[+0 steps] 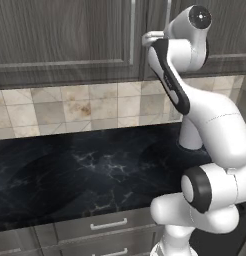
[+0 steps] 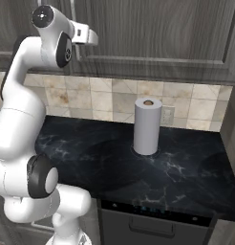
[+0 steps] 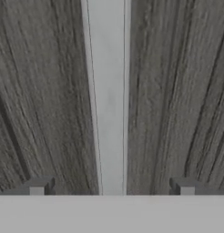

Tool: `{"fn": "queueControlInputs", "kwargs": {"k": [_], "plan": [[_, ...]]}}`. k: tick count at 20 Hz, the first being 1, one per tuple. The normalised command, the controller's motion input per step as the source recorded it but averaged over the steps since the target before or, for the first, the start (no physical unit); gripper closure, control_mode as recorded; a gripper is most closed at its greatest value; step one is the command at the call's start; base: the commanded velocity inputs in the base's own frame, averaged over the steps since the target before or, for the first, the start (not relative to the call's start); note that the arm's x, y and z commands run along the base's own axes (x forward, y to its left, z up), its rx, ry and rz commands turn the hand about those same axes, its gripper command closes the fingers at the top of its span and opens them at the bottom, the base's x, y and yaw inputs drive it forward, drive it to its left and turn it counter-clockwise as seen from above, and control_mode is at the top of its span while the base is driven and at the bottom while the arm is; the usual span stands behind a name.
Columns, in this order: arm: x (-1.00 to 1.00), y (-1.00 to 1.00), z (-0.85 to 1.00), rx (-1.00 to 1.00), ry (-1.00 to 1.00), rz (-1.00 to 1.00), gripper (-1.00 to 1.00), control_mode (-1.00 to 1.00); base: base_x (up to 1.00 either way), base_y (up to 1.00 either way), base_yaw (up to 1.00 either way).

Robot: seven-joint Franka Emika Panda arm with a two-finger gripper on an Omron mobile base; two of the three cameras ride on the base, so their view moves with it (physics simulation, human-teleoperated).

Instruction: Move the bowls from the cabinet to the plates on the dining table.

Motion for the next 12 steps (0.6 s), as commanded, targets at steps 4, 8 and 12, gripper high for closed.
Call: {"fn": "queueControlInputs", "kwargs": {"k": [4, 8, 12], "plan": [[0.53, 0.14, 0.00, 0.00, 0.00, -0.02, 1.00, -1.00, 0.00, 0.00, 0.00], [0.38, 0.01, -0.04, 0.02, 0.00, 0.00, 1.00, -1.00, 0.00, 0.00, 0.00], [0.24, 0.01, -0.15, 0.04, -0.03, 0.00, 1.00, -1.00, 0.00, 0.00, 0.00]]}}
